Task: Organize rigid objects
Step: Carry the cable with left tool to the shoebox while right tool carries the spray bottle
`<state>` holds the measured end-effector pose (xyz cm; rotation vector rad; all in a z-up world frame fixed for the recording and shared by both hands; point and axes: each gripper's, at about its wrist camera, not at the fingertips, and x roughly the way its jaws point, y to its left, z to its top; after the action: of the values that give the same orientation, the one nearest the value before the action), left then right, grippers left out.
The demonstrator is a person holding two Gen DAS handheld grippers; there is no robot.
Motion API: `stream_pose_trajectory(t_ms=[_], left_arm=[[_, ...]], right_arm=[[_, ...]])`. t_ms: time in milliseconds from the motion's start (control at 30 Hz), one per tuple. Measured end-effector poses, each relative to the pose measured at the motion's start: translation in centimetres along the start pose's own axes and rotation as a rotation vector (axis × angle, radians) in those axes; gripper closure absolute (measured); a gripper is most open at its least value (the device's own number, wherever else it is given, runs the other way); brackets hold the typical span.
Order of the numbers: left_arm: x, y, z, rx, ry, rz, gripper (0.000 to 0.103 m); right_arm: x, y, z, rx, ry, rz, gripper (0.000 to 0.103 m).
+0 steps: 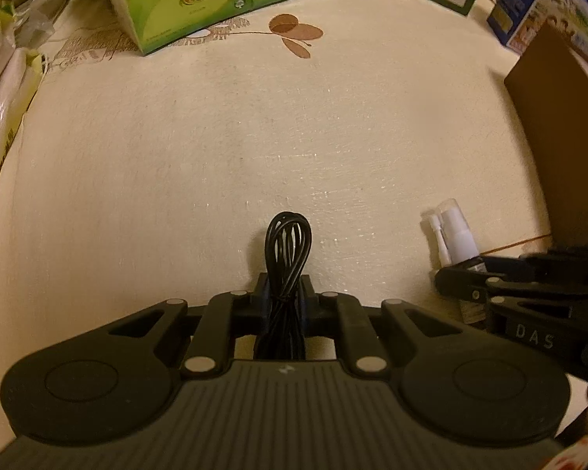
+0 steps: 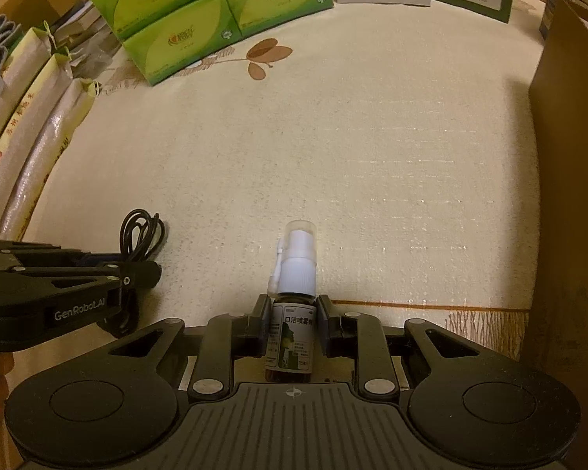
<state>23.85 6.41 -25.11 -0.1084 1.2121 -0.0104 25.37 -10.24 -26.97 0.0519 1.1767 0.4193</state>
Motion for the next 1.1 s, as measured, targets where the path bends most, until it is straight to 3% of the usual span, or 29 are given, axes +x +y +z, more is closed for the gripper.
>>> stream_pose_trajectory(t_ms=[100,467,733,1100], left_arm=[[-1.0,0.0,0.0,-0.033,-0.009,-0.027,0.093],[-6.9,-1.8,0.5,-0.002,-0.112,-0.049,0.093],[-11.4,-5.9,1.0,0.070,-0.184,-0.122,0.093],[-14.6,-13.8,0.8,0.195,-0.219,-0.244,0.093]], right_arm=[[-1.2,-0.1,-0.4,0.013,-0.023,0.005,0.082],[-8.3,-0.1,-0.9,0.054,-0.161,0.039,0.082],[-14.8,-1.2,-1.7,0.097,-0.265,0.035,0.082],[-21.5,-6.4,-4.3,0.191,-0.352,-0.065,0.082]])
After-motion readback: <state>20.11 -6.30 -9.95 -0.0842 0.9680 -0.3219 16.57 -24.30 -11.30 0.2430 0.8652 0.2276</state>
